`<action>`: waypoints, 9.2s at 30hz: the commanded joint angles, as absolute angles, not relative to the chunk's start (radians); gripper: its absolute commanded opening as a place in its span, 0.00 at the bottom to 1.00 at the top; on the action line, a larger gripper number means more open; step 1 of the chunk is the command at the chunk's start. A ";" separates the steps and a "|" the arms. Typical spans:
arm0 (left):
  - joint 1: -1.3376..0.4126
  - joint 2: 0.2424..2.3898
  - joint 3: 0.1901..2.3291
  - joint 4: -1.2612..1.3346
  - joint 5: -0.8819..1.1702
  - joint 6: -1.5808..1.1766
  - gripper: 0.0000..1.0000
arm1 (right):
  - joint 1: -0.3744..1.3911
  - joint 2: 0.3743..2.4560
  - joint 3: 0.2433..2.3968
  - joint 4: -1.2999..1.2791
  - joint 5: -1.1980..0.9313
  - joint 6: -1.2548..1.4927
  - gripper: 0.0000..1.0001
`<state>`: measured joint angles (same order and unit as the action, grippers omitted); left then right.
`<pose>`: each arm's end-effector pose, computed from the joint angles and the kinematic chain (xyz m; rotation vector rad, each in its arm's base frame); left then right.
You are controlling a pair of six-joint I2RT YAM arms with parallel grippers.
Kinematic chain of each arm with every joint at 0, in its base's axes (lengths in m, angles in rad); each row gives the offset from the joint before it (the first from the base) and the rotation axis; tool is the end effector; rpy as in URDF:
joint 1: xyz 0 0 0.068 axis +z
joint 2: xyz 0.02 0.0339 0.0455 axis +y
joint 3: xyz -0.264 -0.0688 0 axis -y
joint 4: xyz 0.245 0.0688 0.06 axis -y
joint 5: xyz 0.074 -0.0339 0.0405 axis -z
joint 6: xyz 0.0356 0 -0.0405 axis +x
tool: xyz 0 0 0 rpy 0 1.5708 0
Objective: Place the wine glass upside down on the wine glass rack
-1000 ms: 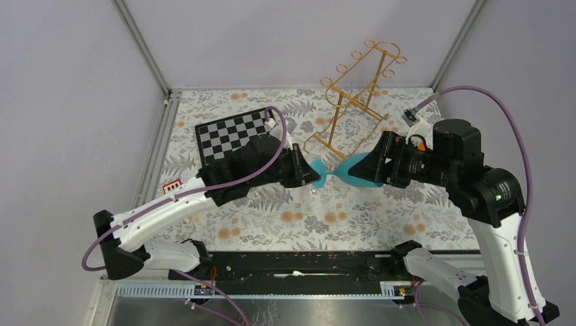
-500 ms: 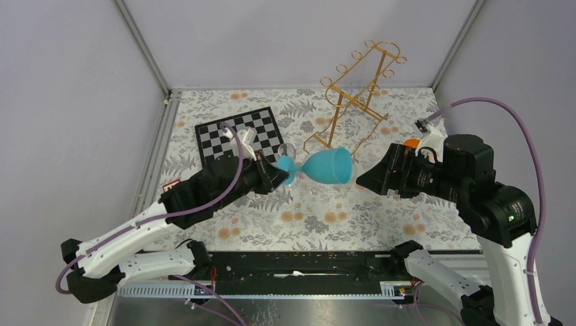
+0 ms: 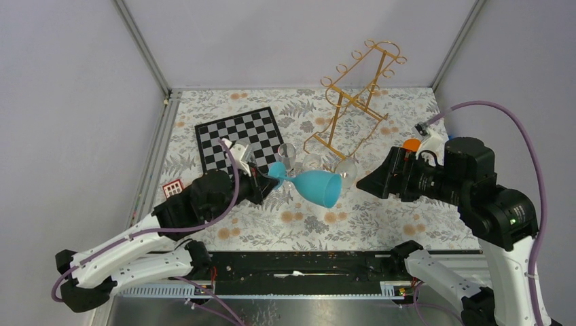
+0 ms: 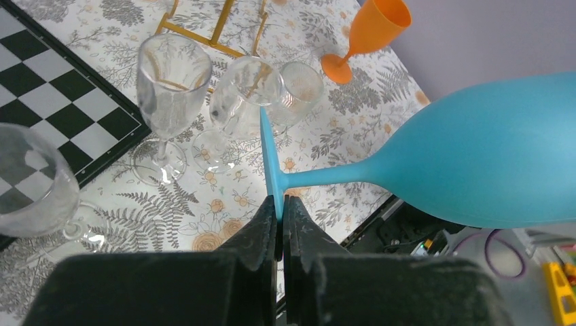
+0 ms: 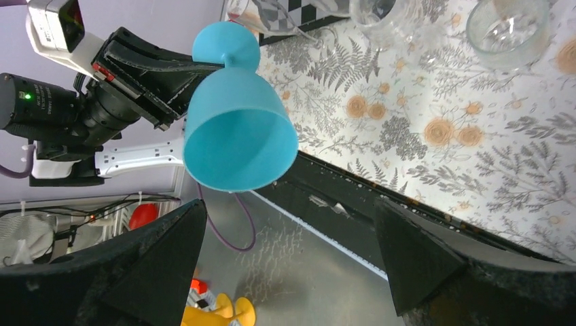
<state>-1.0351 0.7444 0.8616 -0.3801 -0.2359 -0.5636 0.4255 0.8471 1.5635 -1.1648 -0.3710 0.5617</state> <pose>0.0924 -0.1394 0.3524 0.2783 1.9037 -0.8945 0.0740 0.0477 0.4710 -0.1052 2.1303 0.9809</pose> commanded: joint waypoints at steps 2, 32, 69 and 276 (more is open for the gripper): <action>-1.076 0.804 0.904 -0.310 -0.152 -0.387 0.00 | 0.430 0.871 1.522 -1.127 -0.457 0.606 1.00; -1.459 1.083 1.221 -0.366 -0.674 0.958 0.00 | 0.431 0.881 1.206 -0.641 -0.807 1.056 0.97; -1.746 1.203 1.027 0.147 -0.946 1.539 0.00 | 0.430 0.836 1.049 -0.473 -0.937 1.163 0.27; -0.360 0.657 0.828 -0.506 -0.297 -0.246 0.99 | -0.119 1.205 1.190 -0.069 -0.765 1.367 0.00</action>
